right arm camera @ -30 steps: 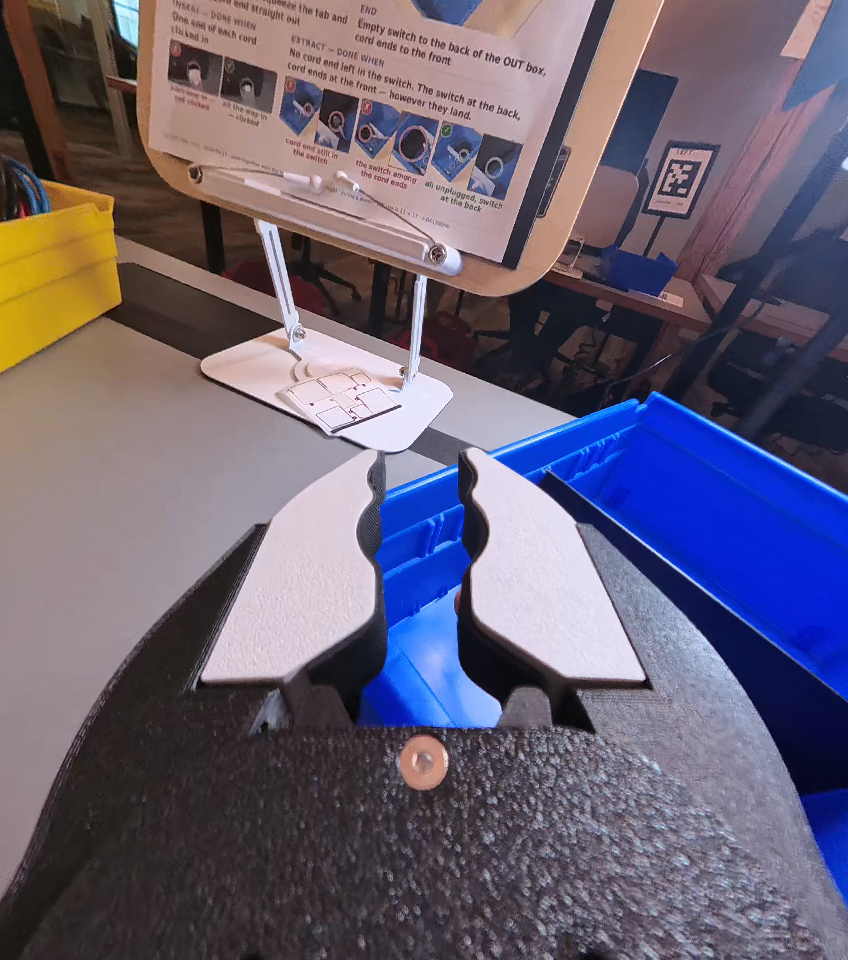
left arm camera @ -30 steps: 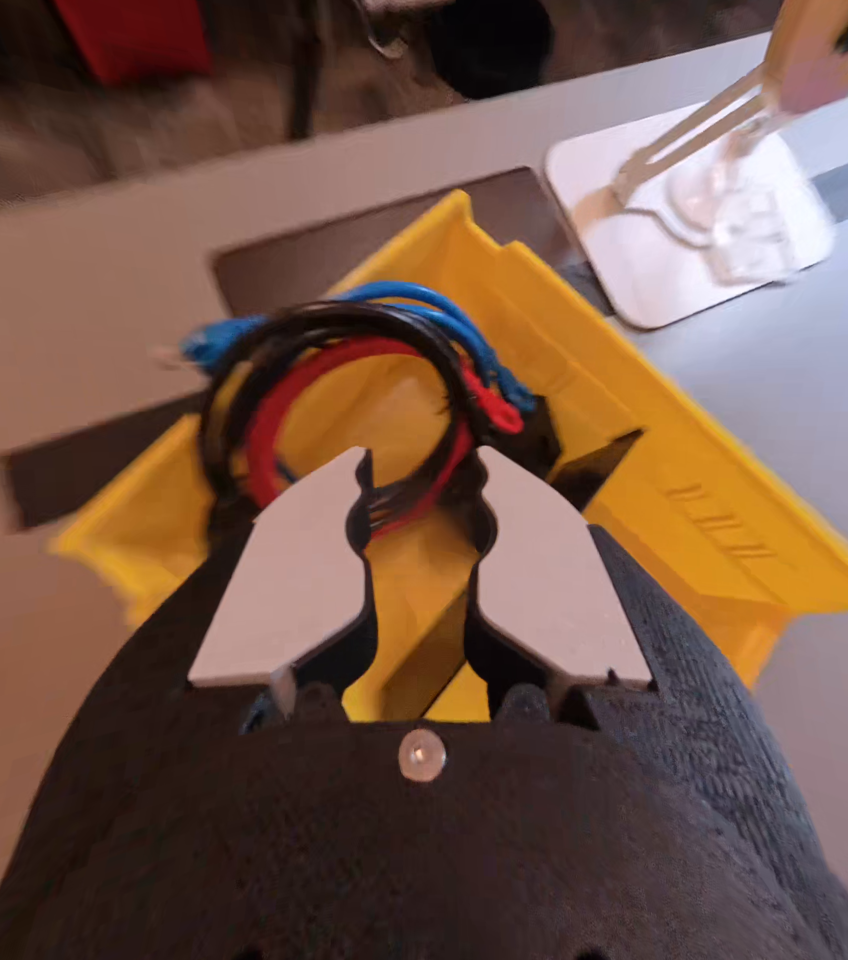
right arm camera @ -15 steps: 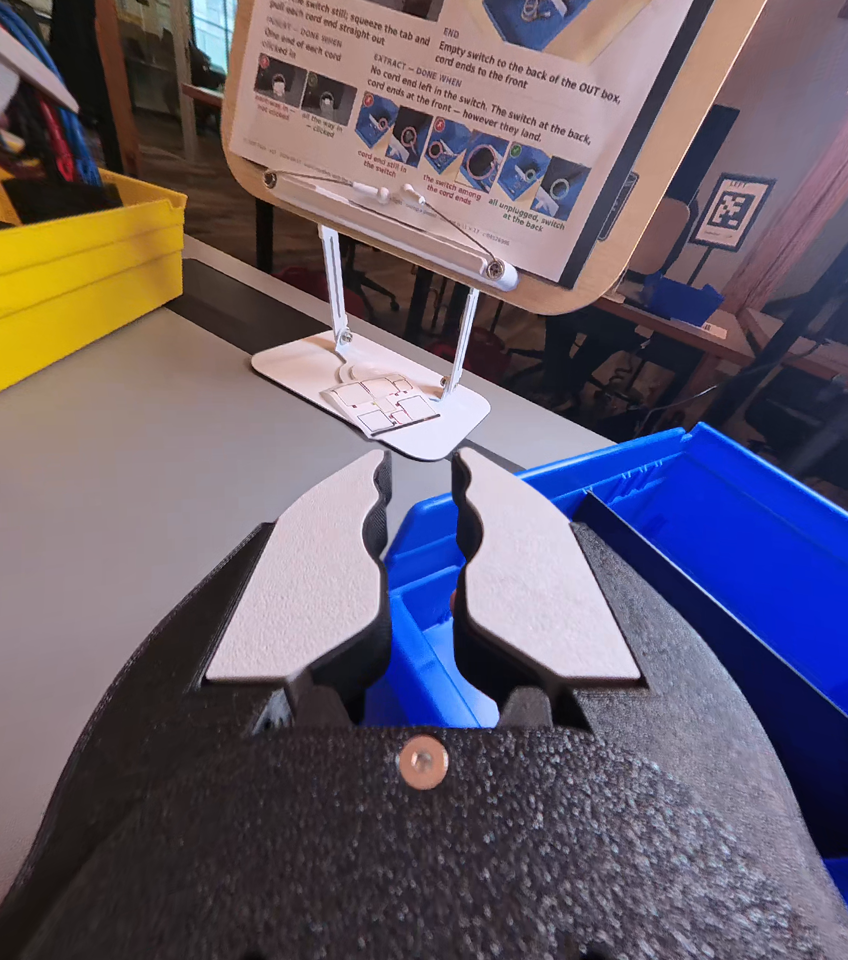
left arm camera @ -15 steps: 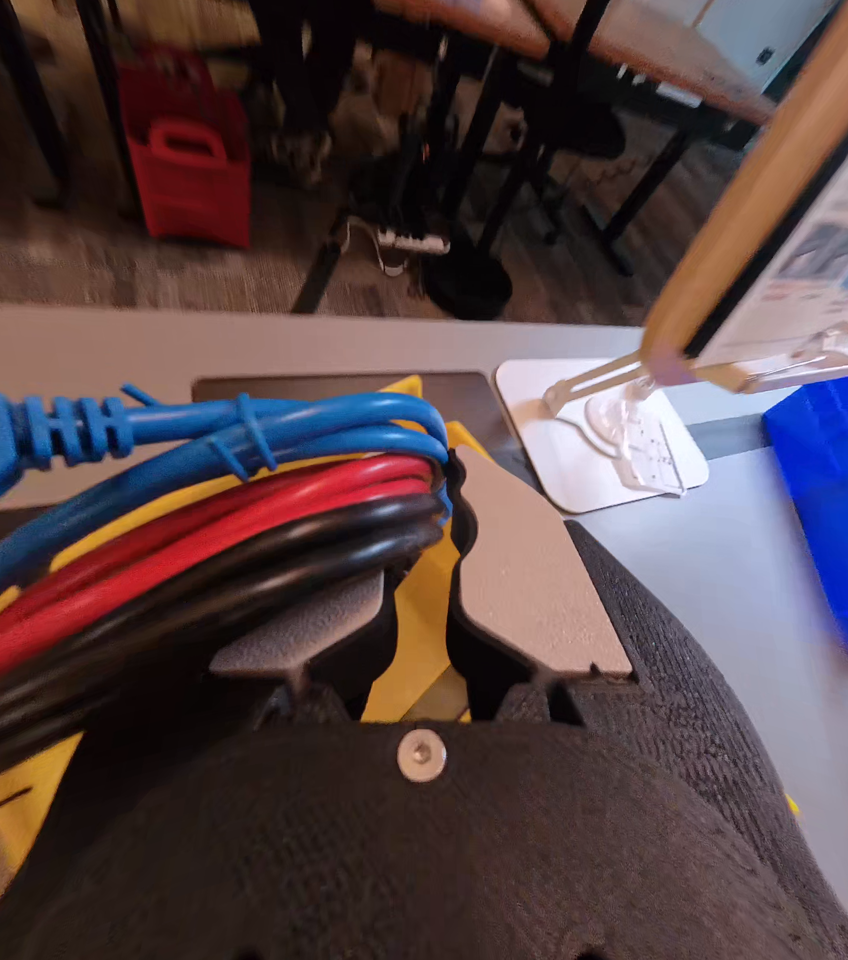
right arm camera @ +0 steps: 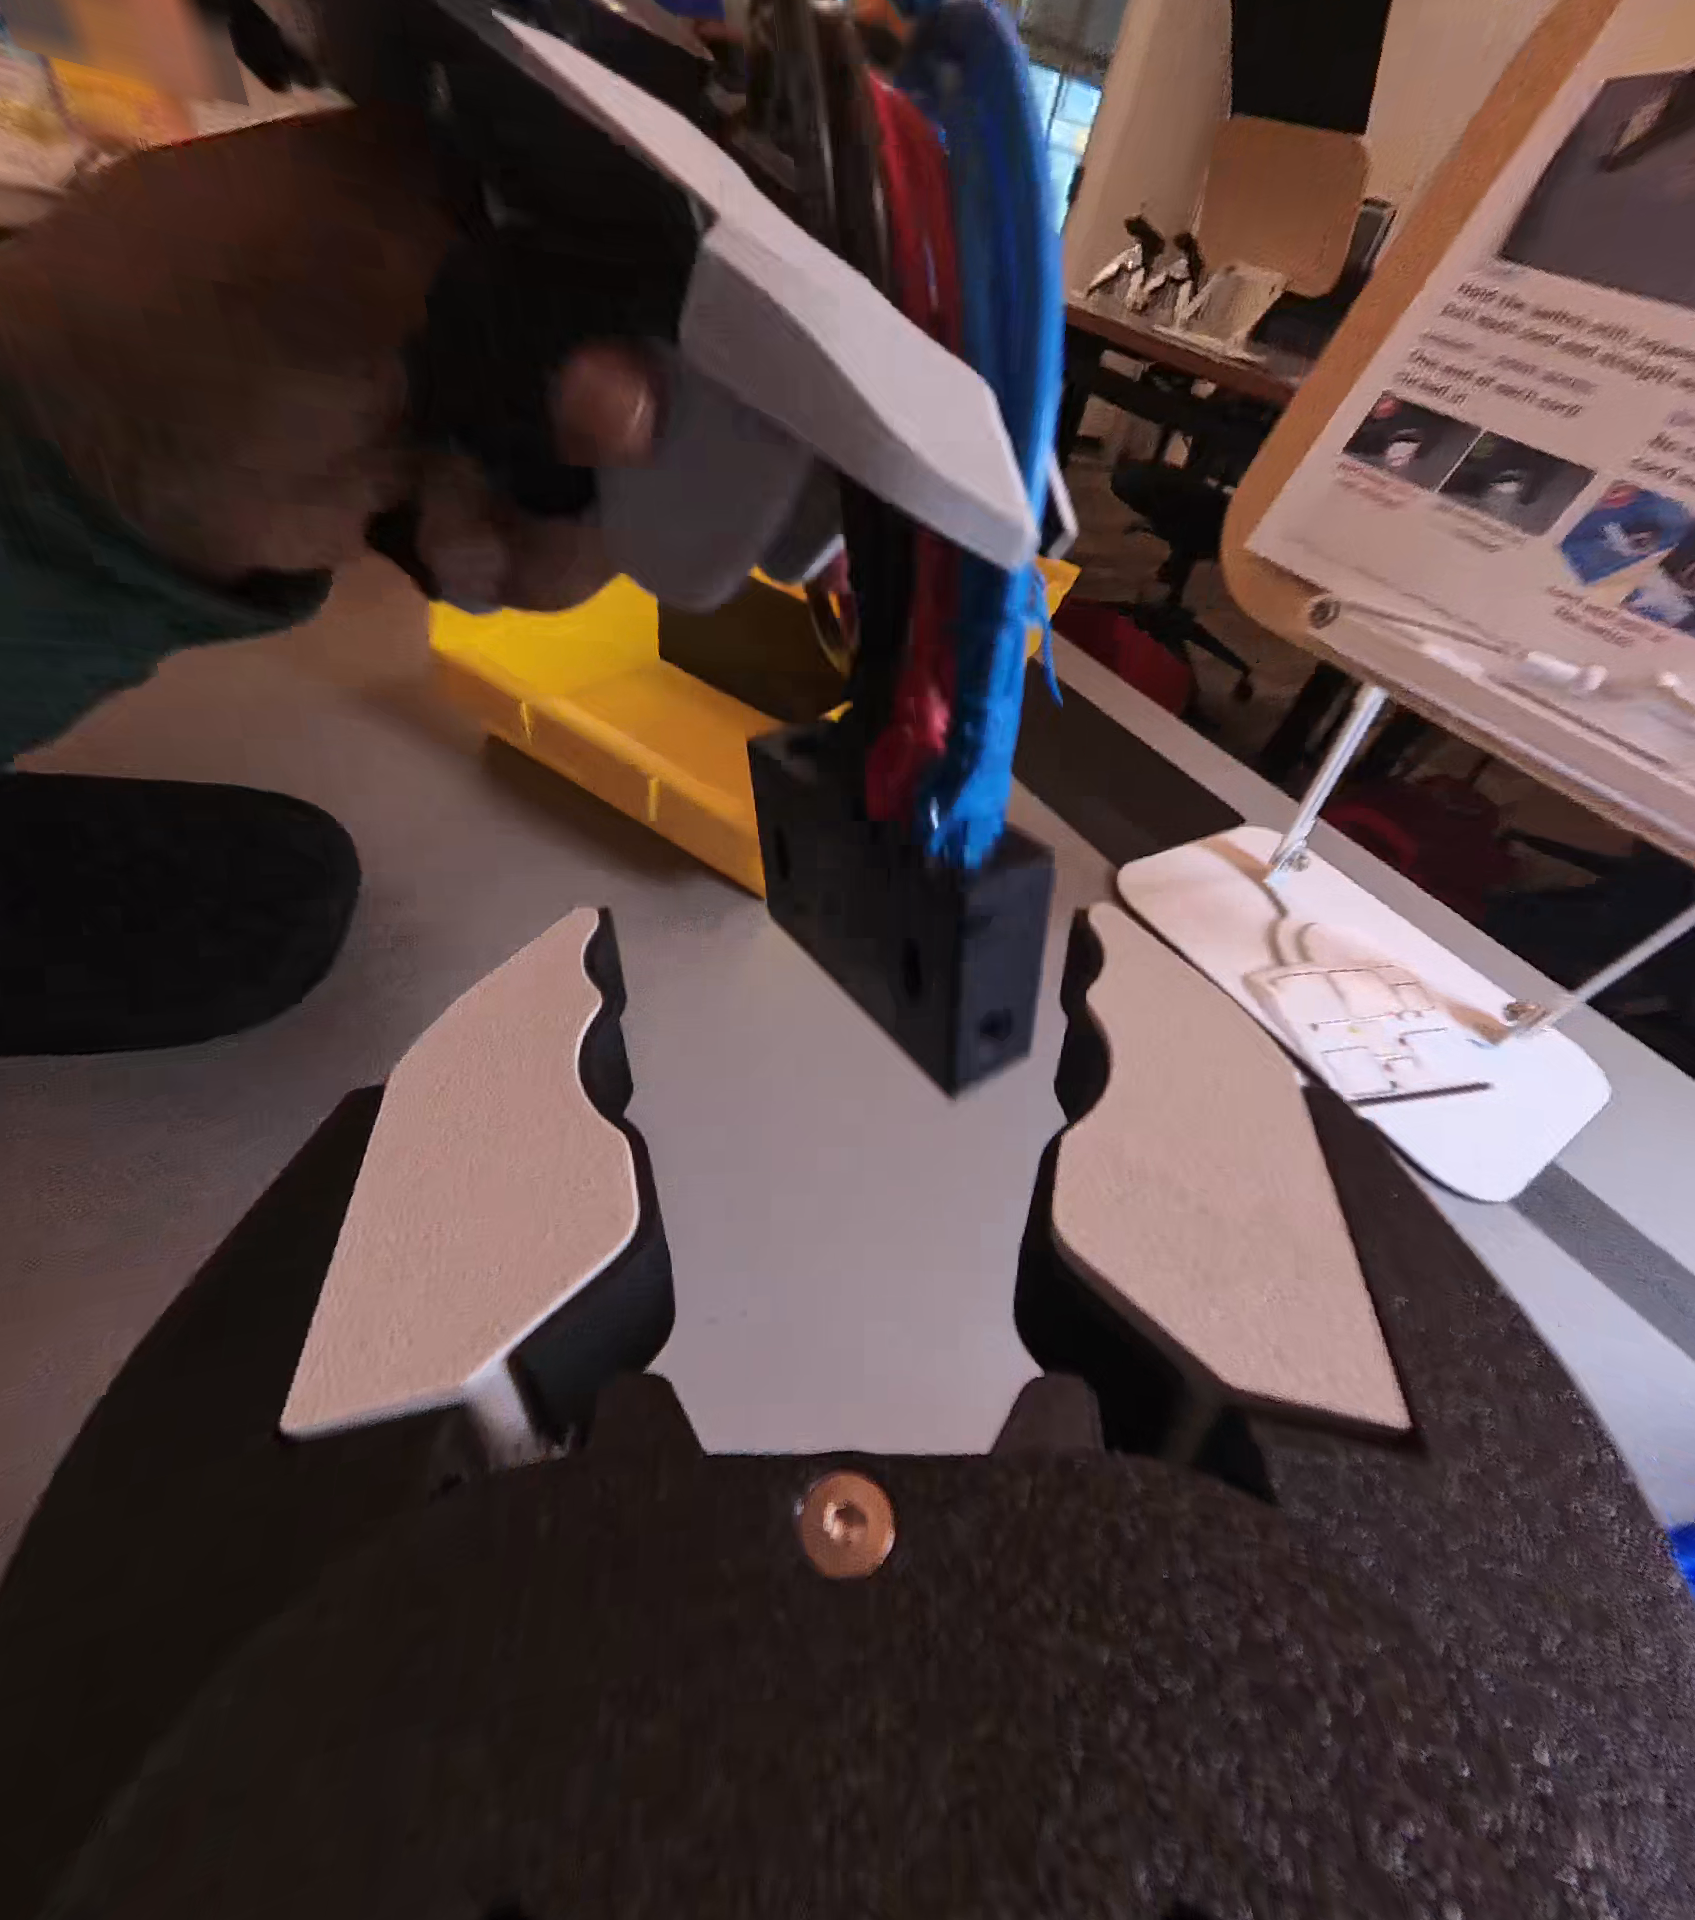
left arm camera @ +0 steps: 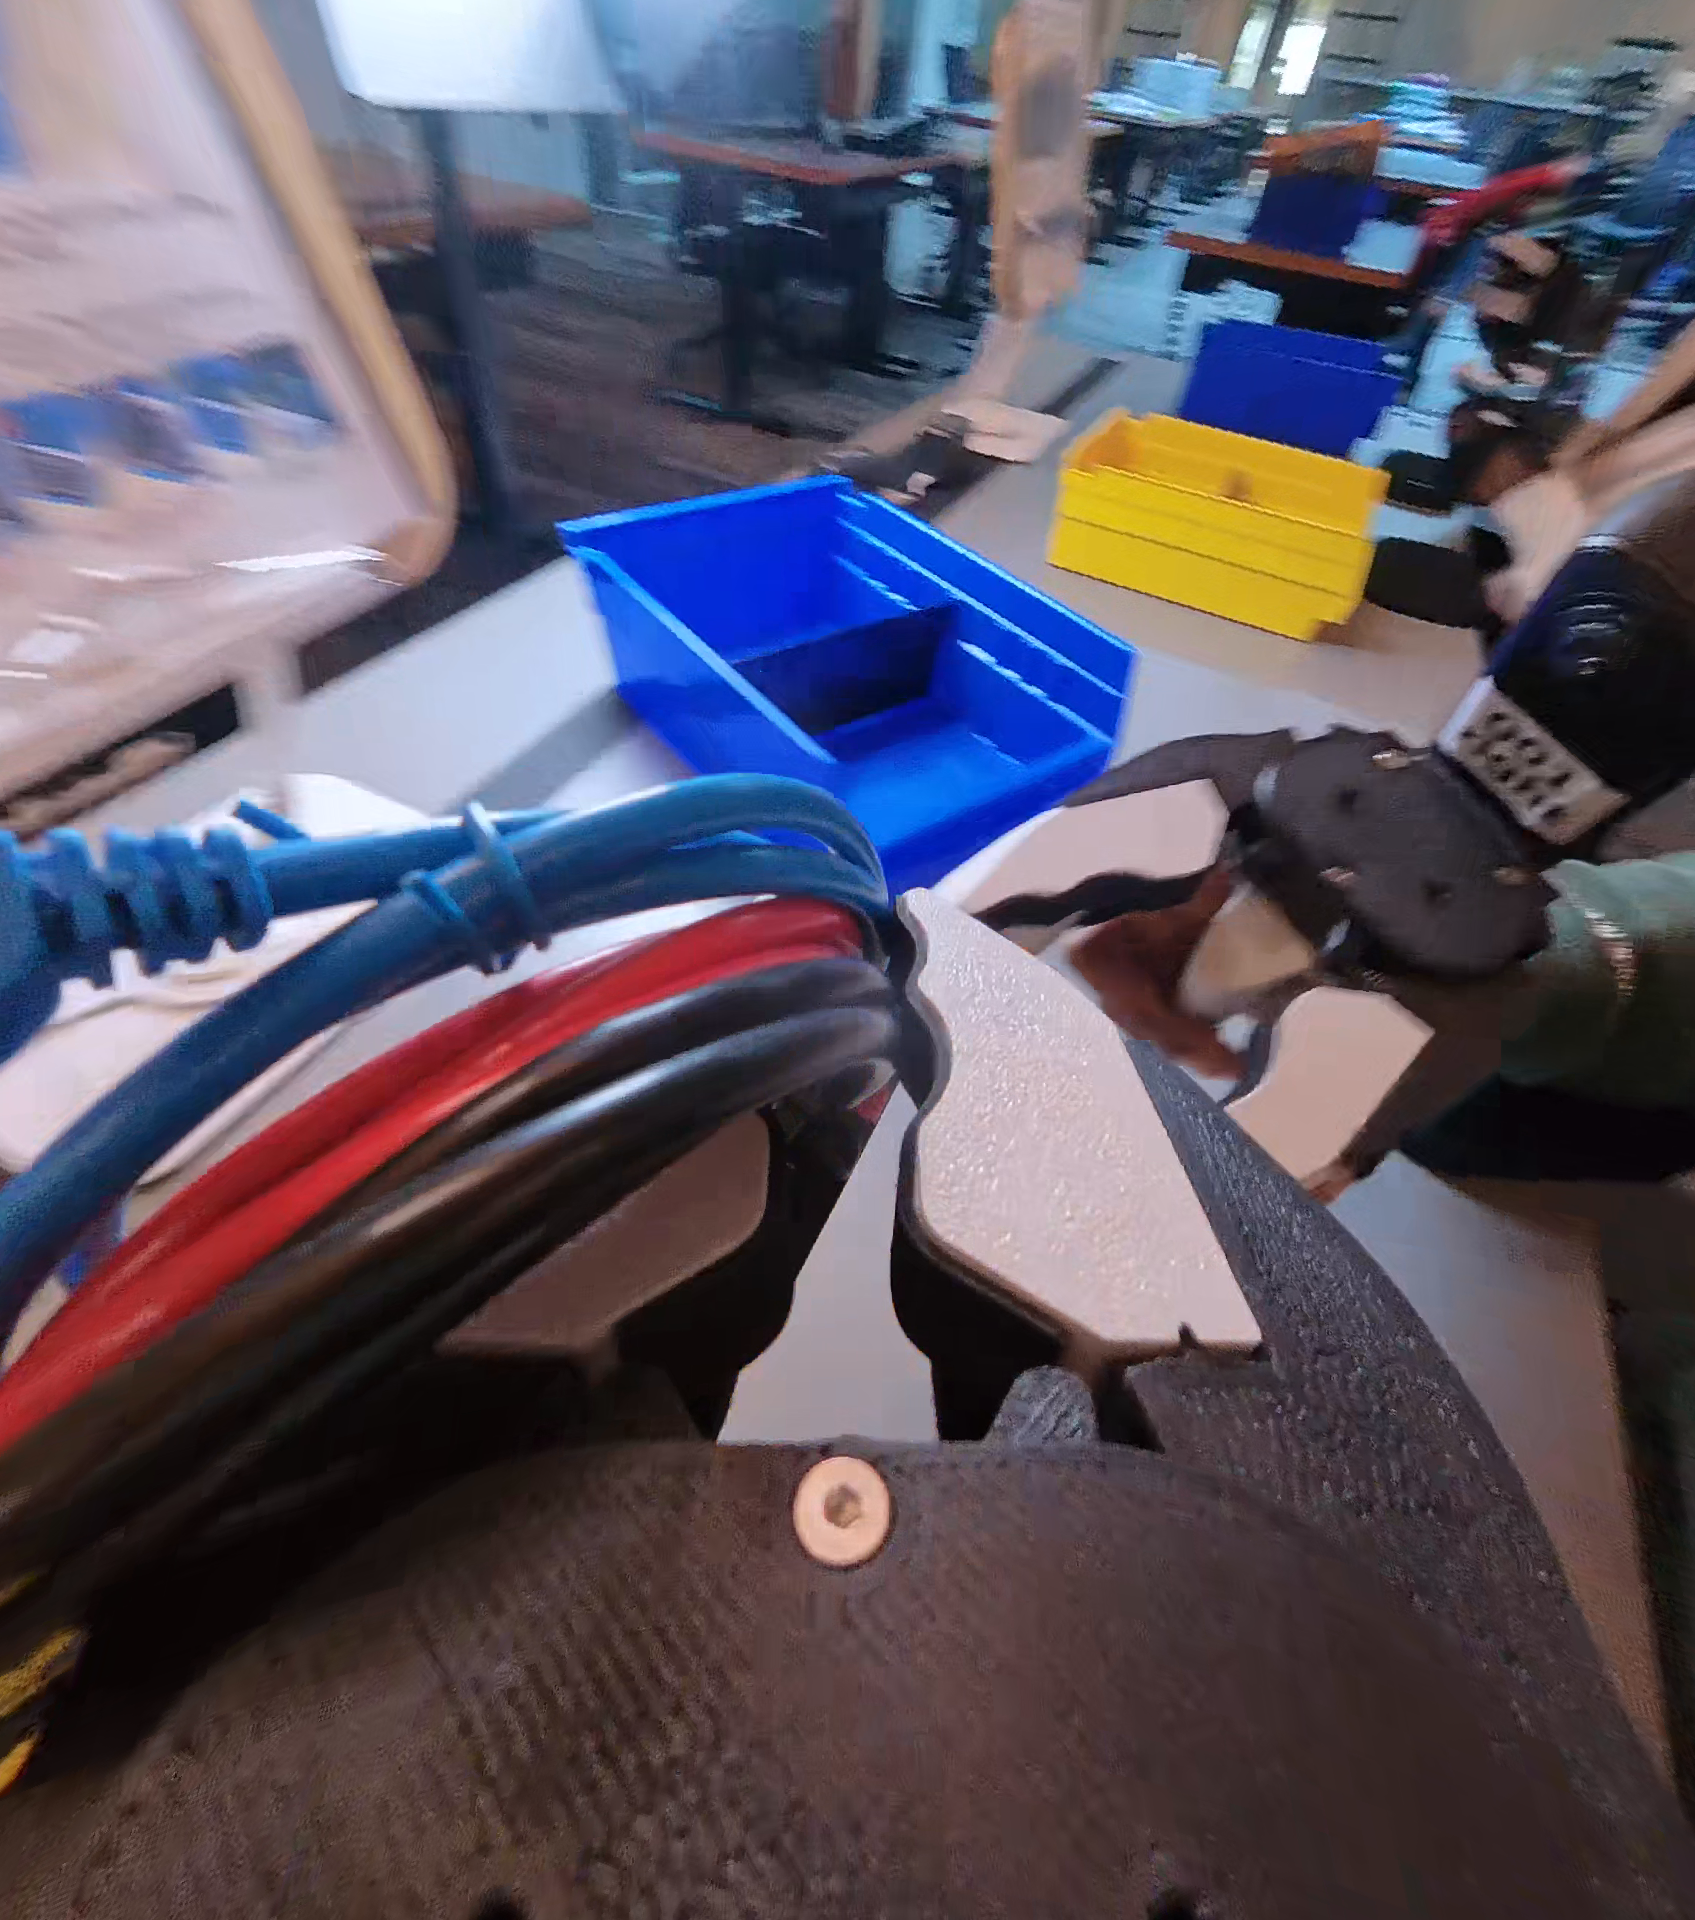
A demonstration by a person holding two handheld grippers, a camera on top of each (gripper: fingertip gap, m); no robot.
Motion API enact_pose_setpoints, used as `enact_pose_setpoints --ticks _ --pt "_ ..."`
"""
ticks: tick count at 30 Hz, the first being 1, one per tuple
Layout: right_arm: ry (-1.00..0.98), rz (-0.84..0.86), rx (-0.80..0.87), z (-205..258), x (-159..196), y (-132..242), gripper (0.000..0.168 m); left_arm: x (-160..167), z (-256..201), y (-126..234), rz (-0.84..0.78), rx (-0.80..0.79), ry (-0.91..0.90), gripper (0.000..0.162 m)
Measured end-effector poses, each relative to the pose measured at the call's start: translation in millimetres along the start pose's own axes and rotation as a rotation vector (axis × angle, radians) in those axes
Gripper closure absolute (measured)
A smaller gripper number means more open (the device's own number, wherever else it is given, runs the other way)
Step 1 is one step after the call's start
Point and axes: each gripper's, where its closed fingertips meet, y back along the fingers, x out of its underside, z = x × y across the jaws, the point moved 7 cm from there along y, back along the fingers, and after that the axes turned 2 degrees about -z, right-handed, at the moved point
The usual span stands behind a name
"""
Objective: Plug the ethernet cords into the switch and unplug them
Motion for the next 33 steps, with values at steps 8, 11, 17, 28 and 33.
enact_pose_setpoints --ticks 8,11,17,28,33 --pt "-0.127 0.079 -0.051 -10 35 0 0.139 25 -42 -52 0.097 0.067 -0.142 0.145" --pt "-0.283 -0.014 -0.119 -13 33 3 0.142 23 -41 -47 0.055 0.081 -0.138 0.138" --pt "-0.598 -0.271 -0.141 -56 26 31 0.151 22 -41 6 -0.118 0.136 -0.124 0.129" --pt "-0.674 -0.626 -0.256 -50 15 42 0.151 86 -13 -42 -0.465 0.499 0.656 0.09" --pt "-0.673 -0.555 -0.339 -23 16 19 0.15 70 -22 -31 -0.409 0.511 0.403 0.132"
